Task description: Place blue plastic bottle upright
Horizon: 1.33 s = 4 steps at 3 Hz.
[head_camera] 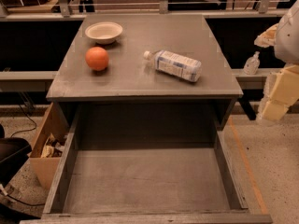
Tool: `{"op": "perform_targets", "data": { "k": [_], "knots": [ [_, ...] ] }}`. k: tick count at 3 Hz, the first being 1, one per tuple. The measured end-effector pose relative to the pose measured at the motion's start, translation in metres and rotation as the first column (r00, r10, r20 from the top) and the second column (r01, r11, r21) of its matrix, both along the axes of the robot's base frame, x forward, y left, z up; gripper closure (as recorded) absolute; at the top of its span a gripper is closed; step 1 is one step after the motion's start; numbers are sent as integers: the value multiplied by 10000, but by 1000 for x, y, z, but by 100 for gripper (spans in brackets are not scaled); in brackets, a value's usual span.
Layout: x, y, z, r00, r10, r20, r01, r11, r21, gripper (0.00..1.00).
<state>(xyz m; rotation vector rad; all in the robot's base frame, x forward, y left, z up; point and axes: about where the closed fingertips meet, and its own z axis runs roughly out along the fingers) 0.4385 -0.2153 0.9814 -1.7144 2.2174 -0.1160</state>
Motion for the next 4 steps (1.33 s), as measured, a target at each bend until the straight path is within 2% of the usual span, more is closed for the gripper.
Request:
{"op": "perform_targets", "data": {
  "k": [1,2,3,4],
  "knots": [
    [0,0,0,10000,0,2,0,10000,0,0],
    [1,1,3,9991,-238,347,233,9996,162,0],
    [31,13,4,9931,-586,1019,534,9972,532,0],
    [75,21,2,9891,-940,1135,815,9906,1100,0]
  ]
}}
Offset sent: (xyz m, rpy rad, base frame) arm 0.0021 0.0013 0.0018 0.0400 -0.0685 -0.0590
